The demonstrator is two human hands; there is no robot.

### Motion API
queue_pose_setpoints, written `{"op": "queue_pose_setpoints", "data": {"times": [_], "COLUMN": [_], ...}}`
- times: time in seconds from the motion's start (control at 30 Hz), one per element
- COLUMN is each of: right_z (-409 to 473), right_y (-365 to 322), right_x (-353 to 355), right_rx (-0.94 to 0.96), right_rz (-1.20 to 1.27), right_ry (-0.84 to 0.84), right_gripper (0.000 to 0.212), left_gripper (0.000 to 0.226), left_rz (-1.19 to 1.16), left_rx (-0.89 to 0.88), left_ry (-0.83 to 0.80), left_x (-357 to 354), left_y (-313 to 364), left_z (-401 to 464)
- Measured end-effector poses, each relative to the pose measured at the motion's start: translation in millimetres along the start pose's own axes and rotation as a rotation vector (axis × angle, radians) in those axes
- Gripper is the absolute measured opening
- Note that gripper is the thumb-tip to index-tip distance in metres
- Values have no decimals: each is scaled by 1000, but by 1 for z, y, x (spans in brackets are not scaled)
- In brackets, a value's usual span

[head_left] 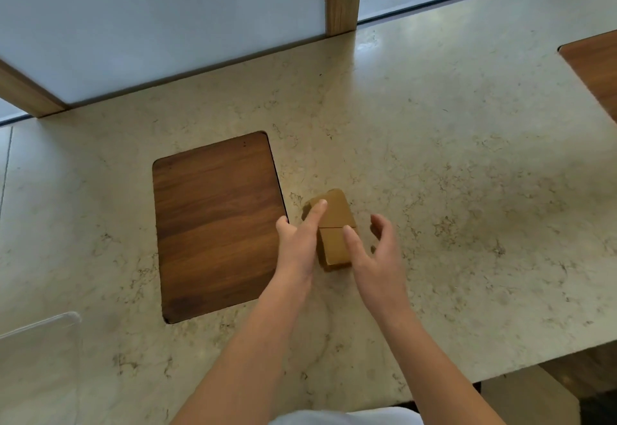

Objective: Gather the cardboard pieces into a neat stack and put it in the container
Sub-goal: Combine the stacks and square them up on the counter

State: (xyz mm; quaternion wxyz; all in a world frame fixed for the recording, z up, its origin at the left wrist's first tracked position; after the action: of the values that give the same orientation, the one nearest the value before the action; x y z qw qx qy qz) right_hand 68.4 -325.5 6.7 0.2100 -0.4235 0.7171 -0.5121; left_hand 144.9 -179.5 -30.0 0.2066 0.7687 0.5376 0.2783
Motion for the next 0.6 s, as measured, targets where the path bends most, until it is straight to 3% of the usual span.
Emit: {"op": "queue_pose_setpoints", "data": {"times": [0.13, 0.23, 0.37, 0.47, 0.6], "right_z": [-33, -43, -50, -44, -29], "right_y": [45, 67, 66, 66, 81], "right_x": [30, 13, -27, -46, -50], "right_rx": [-361, -603, -756, -761, -771], "right_rz": [309, 507, 728, 752, 712], "right_ry": [87, 67, -41, -79, -14], "right_gripper": [108, 104, 77, 93, 107], "left_gripper": [146, 154, 145, 132, 98], "left_rz": [363, 700, 1006, 1185, 1296], "left_rx": [-124, -191, -156, -110, -70], "left_ry": [3, -147, -465, -666, -728], "left_x": [50, 40, 8, -13, -23], "left_y": [39, 72, 81, 81, 81], "left_z": [18, 40, 59, 68, 81]}}
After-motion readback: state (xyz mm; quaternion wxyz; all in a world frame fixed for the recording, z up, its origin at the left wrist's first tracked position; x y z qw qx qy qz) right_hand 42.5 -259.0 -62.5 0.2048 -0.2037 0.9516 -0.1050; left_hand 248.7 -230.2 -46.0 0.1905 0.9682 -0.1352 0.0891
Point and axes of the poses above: each hand's wrist, its own z-axis towards the middle knuckle, its own x-axis out of the back of the hand, y = z × x, the point moved 9 cm from there along z, towards the middle knuckle, and after that the axes turned 15 degrees about z, right-handed, at the moved point
